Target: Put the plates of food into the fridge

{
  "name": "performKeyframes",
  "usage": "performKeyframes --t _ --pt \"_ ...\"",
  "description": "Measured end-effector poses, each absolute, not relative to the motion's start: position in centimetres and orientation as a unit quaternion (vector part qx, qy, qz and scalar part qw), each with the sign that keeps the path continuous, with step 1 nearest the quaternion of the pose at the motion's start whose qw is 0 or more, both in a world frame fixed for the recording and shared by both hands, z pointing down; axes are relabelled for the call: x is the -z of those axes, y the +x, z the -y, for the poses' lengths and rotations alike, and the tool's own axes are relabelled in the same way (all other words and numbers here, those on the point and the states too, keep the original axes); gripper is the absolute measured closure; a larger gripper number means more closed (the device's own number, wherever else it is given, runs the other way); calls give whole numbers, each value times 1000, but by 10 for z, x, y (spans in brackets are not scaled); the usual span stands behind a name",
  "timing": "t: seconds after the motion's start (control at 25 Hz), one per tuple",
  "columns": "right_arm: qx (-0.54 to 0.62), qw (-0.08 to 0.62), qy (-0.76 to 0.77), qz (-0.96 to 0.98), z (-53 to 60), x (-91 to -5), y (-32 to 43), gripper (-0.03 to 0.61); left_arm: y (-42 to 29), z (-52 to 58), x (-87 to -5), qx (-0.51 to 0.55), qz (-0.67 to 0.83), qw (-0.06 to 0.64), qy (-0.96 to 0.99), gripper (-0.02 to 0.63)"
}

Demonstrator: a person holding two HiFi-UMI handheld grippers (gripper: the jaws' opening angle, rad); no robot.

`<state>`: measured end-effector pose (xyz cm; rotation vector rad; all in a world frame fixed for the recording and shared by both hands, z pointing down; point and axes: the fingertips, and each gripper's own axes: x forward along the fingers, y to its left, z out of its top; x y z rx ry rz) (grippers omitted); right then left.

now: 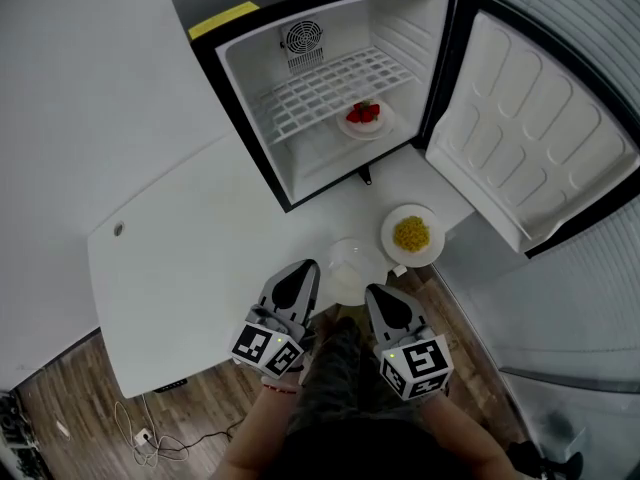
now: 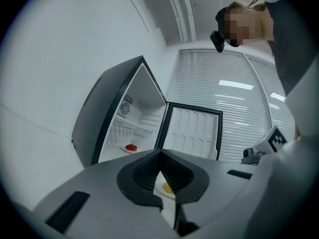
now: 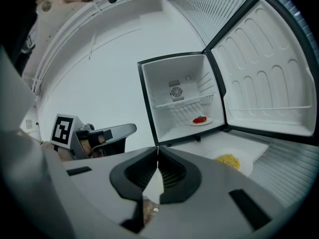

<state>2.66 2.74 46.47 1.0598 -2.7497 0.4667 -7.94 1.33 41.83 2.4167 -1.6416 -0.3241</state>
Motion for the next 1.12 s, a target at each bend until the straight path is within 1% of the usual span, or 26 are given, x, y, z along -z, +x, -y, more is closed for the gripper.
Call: performKeyframes --t 0.2,0.36,0.4,0.44,0.48,0.56,0.68,0.8,1.08,1.12 --pt "-213 109 387 890 -39 -506 41 570 -84 -27 -428 115 564 111 810 607" --pt "-306 100 419 849 -38 -542 55 568 -86 -34 -439 112 568 121 806 607" --pt "-331 93 425 837 -37 -549 58 550 -87 -36 -441 112 569 123 805 607" --pt "-358 85 428 825 -35 -556 59 488 -88 -37 -444 113 570 126 804 607" --pt "-388 76 428 813 -34 -563 59 453 -89 -38 -446 114 571 128 803 607" --pt "-448 54 425 785 -31 -578 57 430 -91 -41 -450 116 573 134 801 607" --pt "-512 27 425 746 -22 -595 54 426 -94 -44 -455 115 575 140 798 607" --pt "-550 2 411 727 -13 -601 48 426 -97 -43 -455 112 574 140 799 607" --pt "-587 -3 369 721 -14 -606 27 428 -106 -39 -456 111 578 144 795 607" --pt "-591 -5 367 719 -15 -606 26 446 -106 -37 -455 110 577 145 796 607"
